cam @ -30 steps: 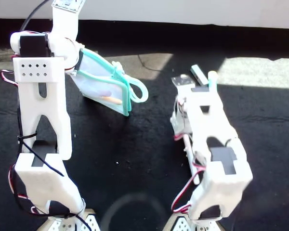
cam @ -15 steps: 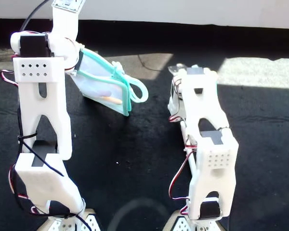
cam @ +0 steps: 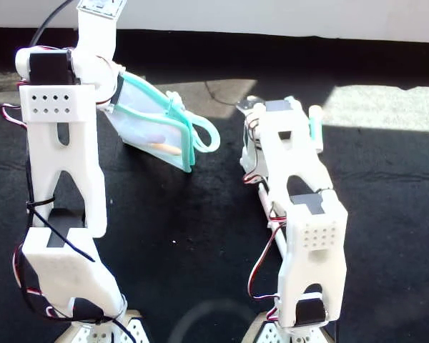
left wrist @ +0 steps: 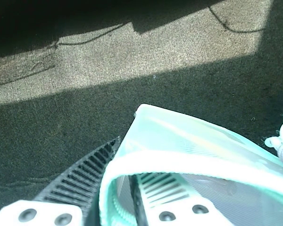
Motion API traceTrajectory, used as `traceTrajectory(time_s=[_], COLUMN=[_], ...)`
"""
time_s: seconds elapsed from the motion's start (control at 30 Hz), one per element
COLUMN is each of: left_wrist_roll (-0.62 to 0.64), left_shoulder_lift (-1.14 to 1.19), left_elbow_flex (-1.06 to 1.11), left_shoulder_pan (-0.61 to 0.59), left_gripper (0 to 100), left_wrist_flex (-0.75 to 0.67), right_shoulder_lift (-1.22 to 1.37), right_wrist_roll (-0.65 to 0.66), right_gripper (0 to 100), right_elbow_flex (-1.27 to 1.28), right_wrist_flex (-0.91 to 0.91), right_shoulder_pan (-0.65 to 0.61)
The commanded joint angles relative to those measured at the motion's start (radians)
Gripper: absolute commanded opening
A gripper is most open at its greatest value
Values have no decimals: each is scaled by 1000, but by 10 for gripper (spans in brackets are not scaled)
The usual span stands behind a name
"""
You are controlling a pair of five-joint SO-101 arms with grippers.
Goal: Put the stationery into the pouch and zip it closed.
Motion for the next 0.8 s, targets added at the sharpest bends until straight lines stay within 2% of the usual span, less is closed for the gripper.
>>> traceTrajectory(time_s=[0.0,0.13,0.43,0.67,0.77], left_wrist_roll=[-9,-9,-9,-9,-9], left_shoulder_lift=[15,15,15,15,15], left_elbow_flex=[-4,-4,-4,-4,-4], left_shoulder_pan=[-4,-4,-4,-4,-4], left_gripper=[9,9,9,9,9], left_wrist_flex=[-3,-3,-3,-3,-3], right_shoulder_lift=[-5,-8,-4,-8,-15], right_wrist_roll=[14,77,87,83,80], right_gripper=[78,216,132,125,66], right_elbow_flex=[-15,-15,16,217,223], right_wrist_flex=[30,84,84,-82,-108], right_shoulder_pan=[-7,-12,-12,-21,-18])
